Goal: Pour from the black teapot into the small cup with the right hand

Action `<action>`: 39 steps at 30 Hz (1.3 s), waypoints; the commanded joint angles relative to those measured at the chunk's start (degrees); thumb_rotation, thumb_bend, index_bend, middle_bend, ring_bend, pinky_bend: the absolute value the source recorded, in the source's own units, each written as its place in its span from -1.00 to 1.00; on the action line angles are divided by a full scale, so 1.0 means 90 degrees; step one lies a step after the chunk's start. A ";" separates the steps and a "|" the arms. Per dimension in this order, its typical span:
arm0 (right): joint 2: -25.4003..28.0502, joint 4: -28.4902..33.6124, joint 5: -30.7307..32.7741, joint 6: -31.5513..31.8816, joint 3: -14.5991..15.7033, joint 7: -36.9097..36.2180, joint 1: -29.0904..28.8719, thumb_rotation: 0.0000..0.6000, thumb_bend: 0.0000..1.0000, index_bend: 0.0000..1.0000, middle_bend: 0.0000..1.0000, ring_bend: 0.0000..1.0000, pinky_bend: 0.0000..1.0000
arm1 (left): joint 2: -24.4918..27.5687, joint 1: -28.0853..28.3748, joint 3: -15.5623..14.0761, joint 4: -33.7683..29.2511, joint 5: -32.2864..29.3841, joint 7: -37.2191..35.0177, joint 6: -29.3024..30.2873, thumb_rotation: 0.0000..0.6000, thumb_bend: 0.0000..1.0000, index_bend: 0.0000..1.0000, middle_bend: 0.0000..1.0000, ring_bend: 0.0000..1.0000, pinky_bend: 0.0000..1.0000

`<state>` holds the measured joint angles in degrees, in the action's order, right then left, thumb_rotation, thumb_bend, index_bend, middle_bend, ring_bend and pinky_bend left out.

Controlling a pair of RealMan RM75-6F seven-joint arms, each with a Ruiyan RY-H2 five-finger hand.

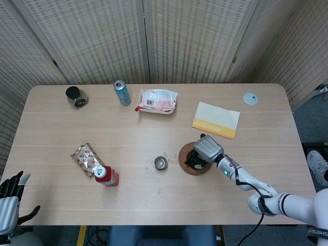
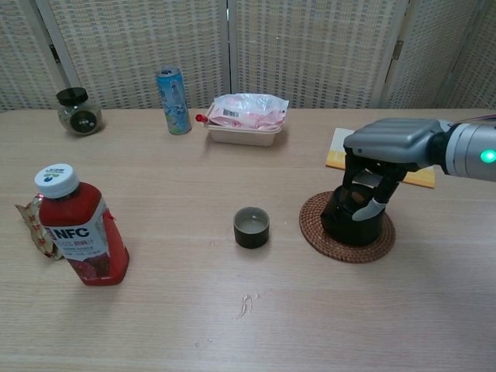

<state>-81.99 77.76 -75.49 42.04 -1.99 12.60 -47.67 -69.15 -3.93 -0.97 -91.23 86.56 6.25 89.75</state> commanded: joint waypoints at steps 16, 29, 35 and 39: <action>0.0167 0.0425 0.0418 0.0347 -0.0159 0.0565 0.0155 0.40 -1.00 -0.71 -0.66 -0.81 -0.64 | 0.0025 0.0025 0.0017 0.0013 0.0035 -0.0047 0.0006 1.00 -0.58 -0.89 -1.00 -1.00 -1.00; 0.0403 0.0708 0.0554 0.1288 -0.0300 0.0670 0.0667 0.42 -1.00 -0.97 -0.87 -1.00 -0.87 | 0.0076 0.0083 0.0060 0.0013 0.0054 -0.0074 -0.0012 1.00 -0.58 -0.89 -1.00 -1.00 -1.00; 0.0899 0.1295 0.0477 0.2116 -0.0182 0.0787 0.1248 0.51 -1.00 -0.97 -0.80 -1.00 -0.87 | 0.0126 0.0132 0.0089 -0.0021 0.0071 -0.0071 -0.0031 1.00 -0.58 -0.89 -1.00 -1.00 -1.00; 0.1326 0.1679 0.0265 0.2810 0.0015 0.0690 0.1810 0.76 -1.00 -0.97 -0.74 -1.00 -0.87 | 0.0141 0.0187 0.0113 -0.0036 0.0072 -0.0071 -0.0082 1.00 -0.58 -0.89 -1.00 -1.00 -1.00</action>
<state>-72.62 90.47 -71.83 63.93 -3.12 19.22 -34.46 -67.90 -2.28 0.02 -91.53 87.21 5.62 89.04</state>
